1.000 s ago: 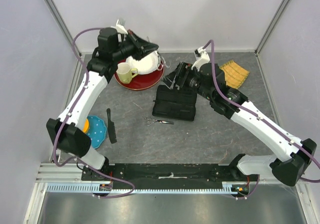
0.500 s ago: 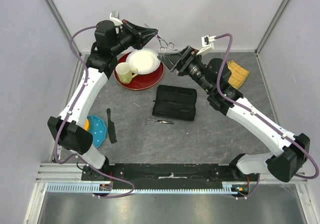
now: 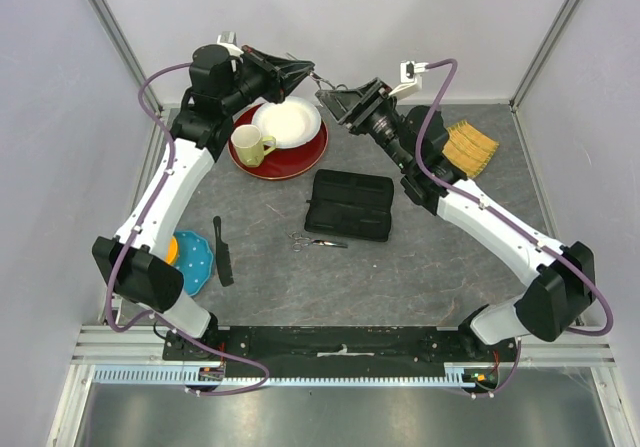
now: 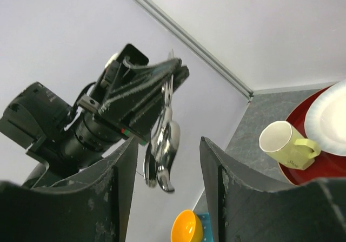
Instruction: Sort the hair-cutting tools
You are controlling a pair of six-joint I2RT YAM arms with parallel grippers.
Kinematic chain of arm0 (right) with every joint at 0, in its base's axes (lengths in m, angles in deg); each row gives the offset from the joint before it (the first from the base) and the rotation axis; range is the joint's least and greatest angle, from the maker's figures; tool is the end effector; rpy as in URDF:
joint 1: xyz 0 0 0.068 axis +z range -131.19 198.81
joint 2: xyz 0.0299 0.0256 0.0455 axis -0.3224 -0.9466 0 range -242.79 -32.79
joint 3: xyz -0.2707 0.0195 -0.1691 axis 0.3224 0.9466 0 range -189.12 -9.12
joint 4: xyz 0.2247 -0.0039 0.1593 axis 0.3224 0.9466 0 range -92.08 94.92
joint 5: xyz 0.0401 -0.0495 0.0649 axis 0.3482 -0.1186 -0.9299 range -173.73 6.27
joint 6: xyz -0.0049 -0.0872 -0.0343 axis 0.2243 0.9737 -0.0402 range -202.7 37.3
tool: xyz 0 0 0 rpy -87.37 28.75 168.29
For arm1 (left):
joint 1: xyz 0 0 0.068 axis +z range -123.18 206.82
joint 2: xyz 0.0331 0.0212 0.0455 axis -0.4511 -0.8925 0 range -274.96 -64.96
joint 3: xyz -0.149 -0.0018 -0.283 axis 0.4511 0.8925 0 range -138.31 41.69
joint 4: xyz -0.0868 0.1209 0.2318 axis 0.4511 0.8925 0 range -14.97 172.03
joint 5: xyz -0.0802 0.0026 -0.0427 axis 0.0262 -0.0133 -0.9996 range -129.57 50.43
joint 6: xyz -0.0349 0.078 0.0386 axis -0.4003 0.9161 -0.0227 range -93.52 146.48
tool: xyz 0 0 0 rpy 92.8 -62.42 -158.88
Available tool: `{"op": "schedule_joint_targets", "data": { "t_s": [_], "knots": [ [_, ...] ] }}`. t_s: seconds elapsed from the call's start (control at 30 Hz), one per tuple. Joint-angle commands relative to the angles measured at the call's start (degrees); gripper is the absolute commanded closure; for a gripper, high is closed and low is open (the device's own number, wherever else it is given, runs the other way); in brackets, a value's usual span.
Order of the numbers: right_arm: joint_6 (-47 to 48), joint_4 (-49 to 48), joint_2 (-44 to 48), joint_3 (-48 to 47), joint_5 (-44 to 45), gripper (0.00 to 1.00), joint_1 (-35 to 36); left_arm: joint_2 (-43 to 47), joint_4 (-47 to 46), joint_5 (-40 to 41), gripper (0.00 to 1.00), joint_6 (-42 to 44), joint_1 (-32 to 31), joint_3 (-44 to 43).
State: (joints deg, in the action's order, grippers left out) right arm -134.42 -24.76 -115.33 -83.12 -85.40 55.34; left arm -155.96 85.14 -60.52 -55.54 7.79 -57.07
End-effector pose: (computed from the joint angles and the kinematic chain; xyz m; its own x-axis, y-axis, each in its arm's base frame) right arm 0.3194 0.2395 0.4826 -0.3635 0.7073 -0.6062 -0.5366 0.3730 0.7569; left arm 0.3944 -0.1680 0.5141 -0.6413 -0.7571 -0.1242 0.0508 0.1197 -0.9915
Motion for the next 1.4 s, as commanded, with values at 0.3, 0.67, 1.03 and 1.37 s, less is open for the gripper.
{"op": "schedule_joint_targets", "data": {
  "t_s": [0.3, 0.67, 1.03, 1.37],
  "knots": [
    [-4.87, -3.34, -2.09, -5.01, -1.75, 0.64, -2.17, 3.81, -3.96, 0.12, 0.98, -2.62, -0.22, 3.84],
    [-7.78, -2.11, -3.50, -5.81, -5.71, 0.56, -2.43, 3.73, -4.22, -0.32, 0.98, -1.66, -0.40, 4.81],
    [-7.96, 3.07, -3.59, -7.74, -5.89, 1.00, -2.96, 2.85, -3.69, -1.46, 0.60, 1.59, -0.31, 5.16],
    [-4.54, 18.07, 2.03, -1.78, -9.57, 1.00, -11.39, 3.28, 2.54, -9.36, 0.30, 17.67, 3.38, 10.60]
  ]
}}
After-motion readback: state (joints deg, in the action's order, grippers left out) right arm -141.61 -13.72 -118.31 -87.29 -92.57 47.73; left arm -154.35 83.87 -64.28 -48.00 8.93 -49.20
